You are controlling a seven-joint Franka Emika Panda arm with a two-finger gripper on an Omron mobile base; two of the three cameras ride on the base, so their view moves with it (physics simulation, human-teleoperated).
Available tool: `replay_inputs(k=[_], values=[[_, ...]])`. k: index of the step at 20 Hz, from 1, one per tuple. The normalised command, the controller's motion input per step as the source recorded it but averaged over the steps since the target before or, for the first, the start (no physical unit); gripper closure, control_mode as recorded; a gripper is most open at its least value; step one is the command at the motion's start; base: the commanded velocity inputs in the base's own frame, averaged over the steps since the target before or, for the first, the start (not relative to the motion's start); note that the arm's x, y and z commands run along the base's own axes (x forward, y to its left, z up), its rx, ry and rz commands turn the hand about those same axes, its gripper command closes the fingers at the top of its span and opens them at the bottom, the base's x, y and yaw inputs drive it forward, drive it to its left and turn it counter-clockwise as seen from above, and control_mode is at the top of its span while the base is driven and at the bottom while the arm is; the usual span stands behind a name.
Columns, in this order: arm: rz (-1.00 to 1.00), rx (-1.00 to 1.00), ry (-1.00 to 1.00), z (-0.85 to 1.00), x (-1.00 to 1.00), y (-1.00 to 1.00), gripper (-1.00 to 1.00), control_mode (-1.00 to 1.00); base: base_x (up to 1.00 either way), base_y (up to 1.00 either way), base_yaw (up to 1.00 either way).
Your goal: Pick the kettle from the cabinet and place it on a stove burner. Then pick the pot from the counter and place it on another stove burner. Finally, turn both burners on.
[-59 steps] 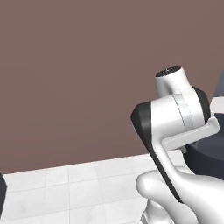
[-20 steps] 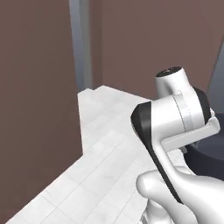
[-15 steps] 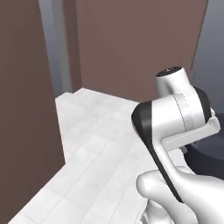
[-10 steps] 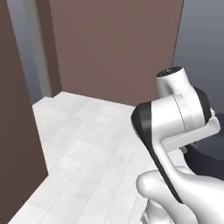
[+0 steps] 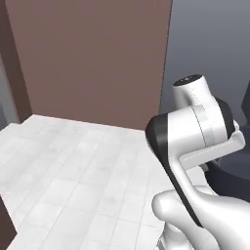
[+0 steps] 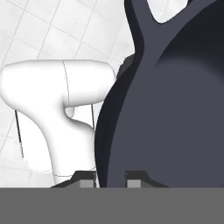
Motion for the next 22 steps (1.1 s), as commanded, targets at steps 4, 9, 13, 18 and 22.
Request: replay_inputs(k=[4, 9, 13, 18, 22], values=[[0.0, 0.0, 0.0, 0.0, 0.0, 0.0, 1.0, 1.0, 0.77, -0.16, -0.3], [0.0, 0.0, 0.0, 0.0, 0.0, 0.0, 1.0, 1.0, 0.67, -0.12, -0.35], [0.0, 0.0, 0.0, 0.0, 0.0, 0.0, 1.0, 1.0, 0.55, -0.02, -0.4], [0.0, 0.0, 0.0, 0.0, 0.0, 0.0, 1.0, 1.0, 0.4, 0.0, -0.43], [0.0, 0.0, 0.0, 0.0, 0.0, 0.0, 1.0, 1.0, 0.33, 0.0, -0.44]])
